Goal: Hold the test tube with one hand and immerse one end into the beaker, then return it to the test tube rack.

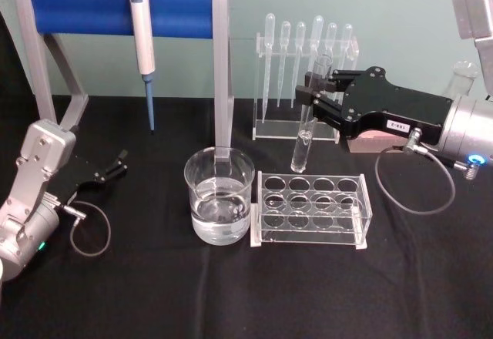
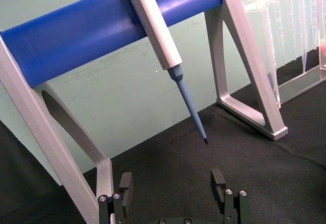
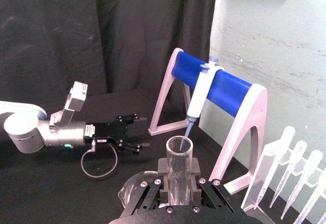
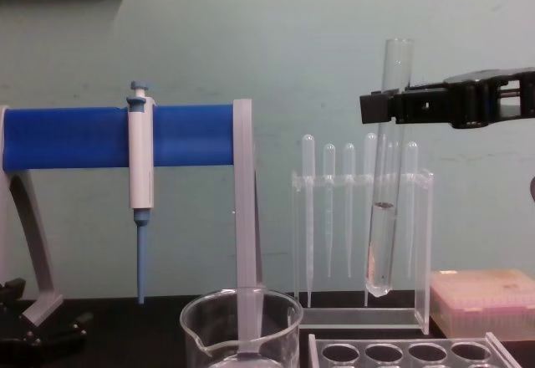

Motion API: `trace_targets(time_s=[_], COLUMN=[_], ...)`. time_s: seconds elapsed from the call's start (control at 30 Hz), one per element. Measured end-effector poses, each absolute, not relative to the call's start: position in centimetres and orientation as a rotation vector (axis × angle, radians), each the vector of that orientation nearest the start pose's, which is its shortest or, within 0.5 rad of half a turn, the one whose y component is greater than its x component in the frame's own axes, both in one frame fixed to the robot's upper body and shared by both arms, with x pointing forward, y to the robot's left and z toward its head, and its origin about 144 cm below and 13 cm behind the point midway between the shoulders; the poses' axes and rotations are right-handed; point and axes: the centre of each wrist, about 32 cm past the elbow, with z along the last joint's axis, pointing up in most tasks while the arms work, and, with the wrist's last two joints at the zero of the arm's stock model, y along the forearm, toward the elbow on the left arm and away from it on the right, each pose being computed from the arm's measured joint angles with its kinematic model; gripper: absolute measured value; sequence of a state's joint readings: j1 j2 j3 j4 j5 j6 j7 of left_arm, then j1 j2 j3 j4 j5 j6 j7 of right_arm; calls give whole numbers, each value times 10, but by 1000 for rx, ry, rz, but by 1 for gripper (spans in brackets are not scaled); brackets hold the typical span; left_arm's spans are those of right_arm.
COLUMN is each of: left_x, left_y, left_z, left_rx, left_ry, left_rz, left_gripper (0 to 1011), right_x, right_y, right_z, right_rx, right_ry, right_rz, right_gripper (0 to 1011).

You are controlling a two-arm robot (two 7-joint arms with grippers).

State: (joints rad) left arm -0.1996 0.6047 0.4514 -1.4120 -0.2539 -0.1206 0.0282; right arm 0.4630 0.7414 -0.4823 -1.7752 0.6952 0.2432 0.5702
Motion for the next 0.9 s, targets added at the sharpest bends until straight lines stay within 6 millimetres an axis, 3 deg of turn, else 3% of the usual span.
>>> trace_targets(time_s=[0.9], left_x=[489], left_y=[310], left_z=[1140], left_rx=[305], left_ry=[-285], left_rz=[1248], left_gripper=[1000], right_x=[511], right_y=[-275], right_z=[1322], right_rx=[-123], right_ry=[-124], right_rz=[-534], right_gripper=[226])
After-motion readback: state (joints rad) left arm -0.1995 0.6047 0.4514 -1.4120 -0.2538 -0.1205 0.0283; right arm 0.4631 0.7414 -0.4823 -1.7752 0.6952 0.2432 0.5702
